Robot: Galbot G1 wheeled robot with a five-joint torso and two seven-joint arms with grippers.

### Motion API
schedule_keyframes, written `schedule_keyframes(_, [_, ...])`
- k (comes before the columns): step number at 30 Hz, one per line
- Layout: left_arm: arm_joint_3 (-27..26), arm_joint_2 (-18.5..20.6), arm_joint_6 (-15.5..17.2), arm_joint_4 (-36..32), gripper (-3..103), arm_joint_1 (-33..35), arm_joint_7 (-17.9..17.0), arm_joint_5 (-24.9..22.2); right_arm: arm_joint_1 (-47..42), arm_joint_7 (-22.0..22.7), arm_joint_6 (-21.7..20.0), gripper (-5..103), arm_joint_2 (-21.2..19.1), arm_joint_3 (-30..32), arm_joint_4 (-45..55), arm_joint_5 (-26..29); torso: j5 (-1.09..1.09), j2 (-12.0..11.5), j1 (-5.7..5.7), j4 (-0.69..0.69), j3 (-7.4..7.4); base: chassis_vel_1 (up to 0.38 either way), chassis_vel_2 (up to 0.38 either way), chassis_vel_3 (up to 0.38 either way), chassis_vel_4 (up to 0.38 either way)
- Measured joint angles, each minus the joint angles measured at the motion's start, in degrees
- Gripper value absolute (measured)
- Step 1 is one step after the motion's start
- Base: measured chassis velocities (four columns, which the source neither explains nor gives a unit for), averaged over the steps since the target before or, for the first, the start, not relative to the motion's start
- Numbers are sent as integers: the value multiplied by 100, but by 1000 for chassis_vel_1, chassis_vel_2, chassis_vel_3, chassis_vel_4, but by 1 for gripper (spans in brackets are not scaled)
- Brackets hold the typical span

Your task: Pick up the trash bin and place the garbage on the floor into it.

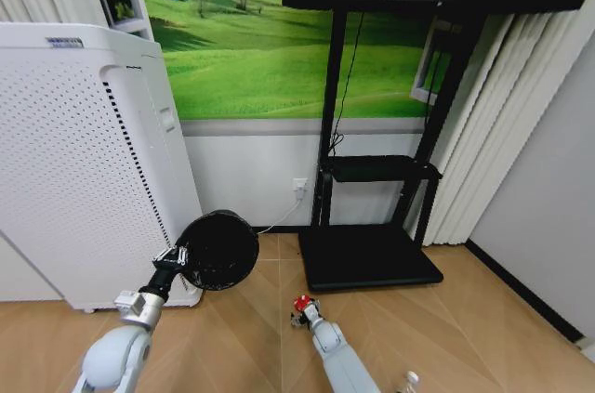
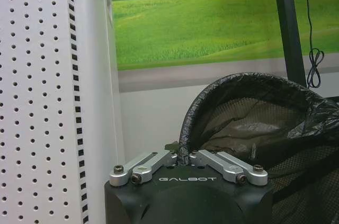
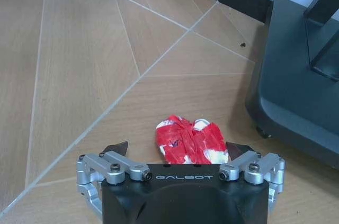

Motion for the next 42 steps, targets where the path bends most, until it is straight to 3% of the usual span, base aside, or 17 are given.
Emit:
schedule_keyframes(3, [-6, -8, 4, -24, 3, 20, -1, 1, 1, 53, 2, 99, 0, -4, -35, 3, 0, 0, 0, 0, 0, 0, 0, 0, 0])
schedule_keyframes(6, [-38, -19, 6, -57, 3, 59, 2, 1, 20, 180, 54, 78, 0, -37, -183, 0, 0, 0, 0, 0, 0, 0, 0, 0, 0])
schedule_keyframes(16, [-41, -36, 23, -67, 3, 41, 8, 9, 188, 359, 155, 47, 0, -72, -469, 51, 0, 0, 0, 0, 0, 0, 0, 0, 0])
schedule_keyframes(26, [-15, -25, 44, 3, 3, -12, 17, 14, 284, 386, 260, 40, 0, -64, -644, 62, 0, 0, 0, 0, 0, 0, 0, 0, 0])
schedule_keyframes(27, [-8, -26, 45, 19, 3, -25, 23, 15, 283, 391, 268, 33, 0, -62, -646, 62, 0, 0, 0, 0, 0, 0, 0, 0, 0])
schedule_keyframes(29, [-5, -29, 44, 28, 3, -30, 23, 19, 279, 391, 269, 33, 0, -59, -646, 62, 0, 0, 0, 0, 0, 0, 0, 0, 0])
schedule_keyframes(34, [11, -51, 45, 45, 3, -36, 37, 30, 236, 387, 273, 20, 0, -38, -603, 62, 0, 0, 0, 0, -1, 0, 0, 0, 0])
schedule_keyframes(42, [13, -49, 45, 46, 3, -43, 40, 32, 133, 329, 269, 19, 0, -3, -461, 62, 0, 0, 0, 0, 0, 0, 0, 0, 0])
